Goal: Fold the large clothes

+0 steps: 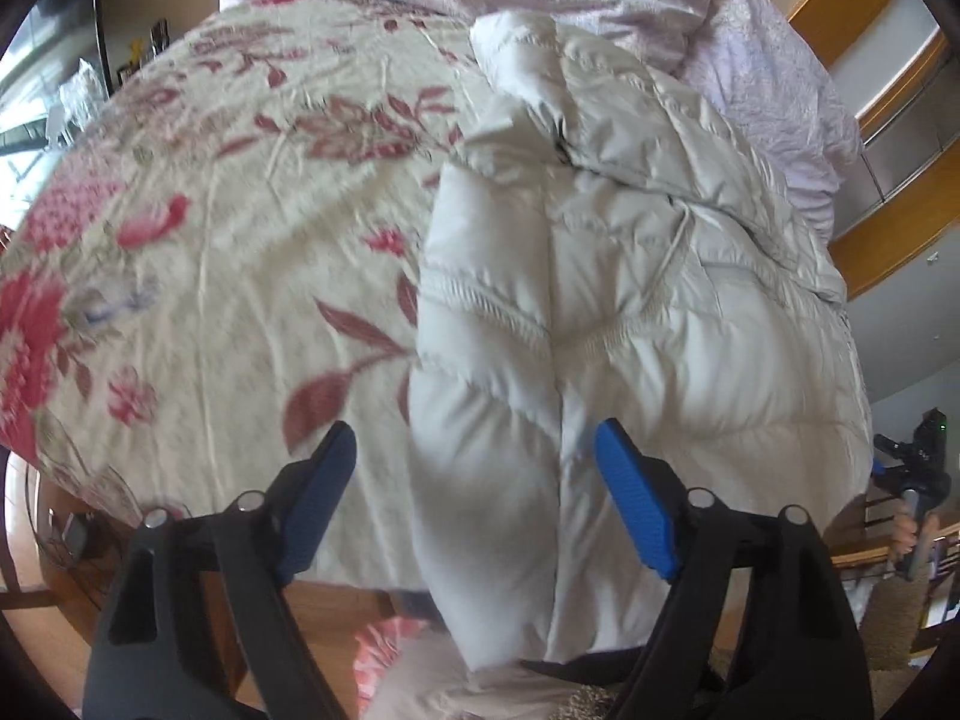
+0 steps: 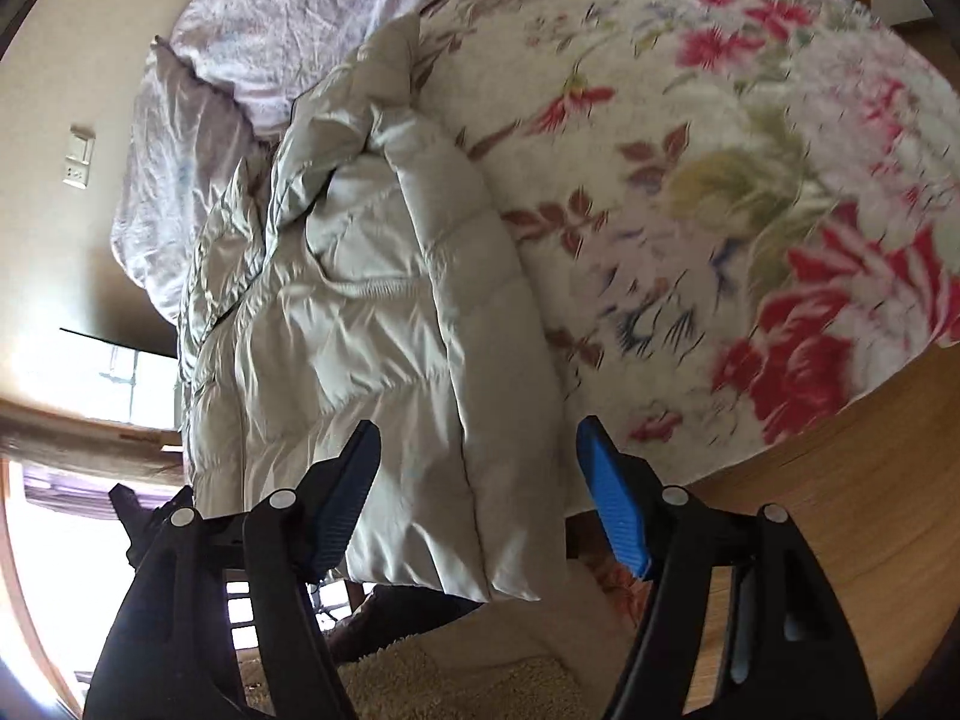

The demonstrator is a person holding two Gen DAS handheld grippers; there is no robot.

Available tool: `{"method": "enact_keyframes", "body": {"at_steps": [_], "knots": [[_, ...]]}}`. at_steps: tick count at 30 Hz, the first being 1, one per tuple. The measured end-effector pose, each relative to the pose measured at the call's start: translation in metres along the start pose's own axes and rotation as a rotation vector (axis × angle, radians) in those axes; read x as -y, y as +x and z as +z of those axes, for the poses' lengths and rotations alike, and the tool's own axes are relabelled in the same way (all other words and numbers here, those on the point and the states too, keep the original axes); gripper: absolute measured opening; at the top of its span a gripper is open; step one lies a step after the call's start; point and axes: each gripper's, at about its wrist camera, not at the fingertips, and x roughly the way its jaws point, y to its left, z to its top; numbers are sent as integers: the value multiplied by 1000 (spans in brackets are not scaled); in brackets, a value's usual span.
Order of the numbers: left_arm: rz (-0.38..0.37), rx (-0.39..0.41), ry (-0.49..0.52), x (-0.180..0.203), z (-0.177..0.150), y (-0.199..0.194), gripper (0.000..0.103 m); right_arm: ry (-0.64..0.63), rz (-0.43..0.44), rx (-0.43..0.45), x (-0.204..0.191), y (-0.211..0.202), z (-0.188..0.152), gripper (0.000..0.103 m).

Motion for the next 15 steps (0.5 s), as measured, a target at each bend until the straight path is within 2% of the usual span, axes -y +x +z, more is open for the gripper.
{"method": "enact_keyframes", "body": {"at_steps": [4,7,15], "knots": [[-70,-25,-58,-9,-10,3,74,19,56,-25,6,9,-4,67],[-103,-15,-78,-13,-16,0,72,16,94,-27,5,13,-8,67],[-220,-30,-141,-19,-35,-4,61,46,221,-59,11,21,-24,58]]}}
